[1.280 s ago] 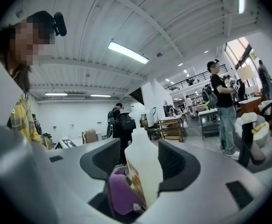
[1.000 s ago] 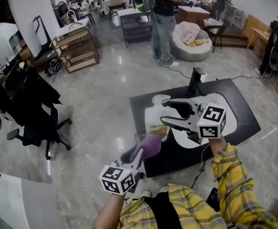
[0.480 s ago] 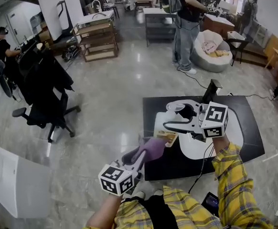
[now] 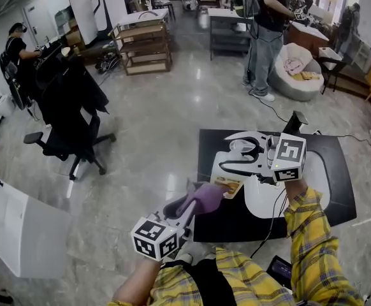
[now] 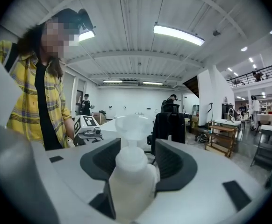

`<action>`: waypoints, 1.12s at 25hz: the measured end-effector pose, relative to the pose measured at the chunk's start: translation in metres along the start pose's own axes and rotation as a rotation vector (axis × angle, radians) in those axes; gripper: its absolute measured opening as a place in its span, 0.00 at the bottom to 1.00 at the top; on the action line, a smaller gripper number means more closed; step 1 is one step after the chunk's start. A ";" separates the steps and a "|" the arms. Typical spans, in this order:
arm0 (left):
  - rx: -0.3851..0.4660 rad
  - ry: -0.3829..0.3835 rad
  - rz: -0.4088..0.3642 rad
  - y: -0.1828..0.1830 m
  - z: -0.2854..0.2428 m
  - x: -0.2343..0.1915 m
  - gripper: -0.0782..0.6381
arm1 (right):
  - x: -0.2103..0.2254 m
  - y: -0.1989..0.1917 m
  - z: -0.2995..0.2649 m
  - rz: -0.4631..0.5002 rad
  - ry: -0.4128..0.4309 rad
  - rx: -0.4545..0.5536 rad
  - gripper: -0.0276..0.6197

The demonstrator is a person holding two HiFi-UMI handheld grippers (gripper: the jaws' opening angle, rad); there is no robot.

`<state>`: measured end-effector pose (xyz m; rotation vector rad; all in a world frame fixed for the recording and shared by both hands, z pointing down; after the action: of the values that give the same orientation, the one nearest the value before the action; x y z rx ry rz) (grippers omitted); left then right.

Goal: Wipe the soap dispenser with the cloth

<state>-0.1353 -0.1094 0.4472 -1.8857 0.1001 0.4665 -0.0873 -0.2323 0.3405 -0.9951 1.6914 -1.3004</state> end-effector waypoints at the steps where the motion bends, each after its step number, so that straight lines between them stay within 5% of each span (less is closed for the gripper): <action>1: 0.001 0.002 -0.001 0.000 -0.001 -0.001 0.20 | -0.001 0.000 -0.001 0.005 0.021 -0.003 0.38; 5: 0.000 0.006 0.007 0.000 -0.005 -0.004 0.20 | -0.005 -0.002 -0.003 0.023 0.061 -0.021 0.28; 9: 0.003 0.005 0.007 0.002 -0.006 -0.009 0.20 | -0.003 -0.003 -0.008 0.035 0.013 -0.033 0.27; 28: 0.023 -0.053 -0.001 0.017 -0.003 -0.007 0.20 | 0.003 0.000 0.003 -0.059 -0.484 -0.081 0.27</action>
<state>-0.1465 -0.1193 0.4352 -1.8492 0.0697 0.5124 -0.0861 -0.2363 0.3401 -1.2943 1.3553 -0.9328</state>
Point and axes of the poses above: the fingertips, and each gripper's own axes: z backward along the fingers, x to its right, y out of its top, the point moved 2 cm from there along z, backward along the fingers, and after that the axes turned 4 degrees about z, right-handed, at the moved point
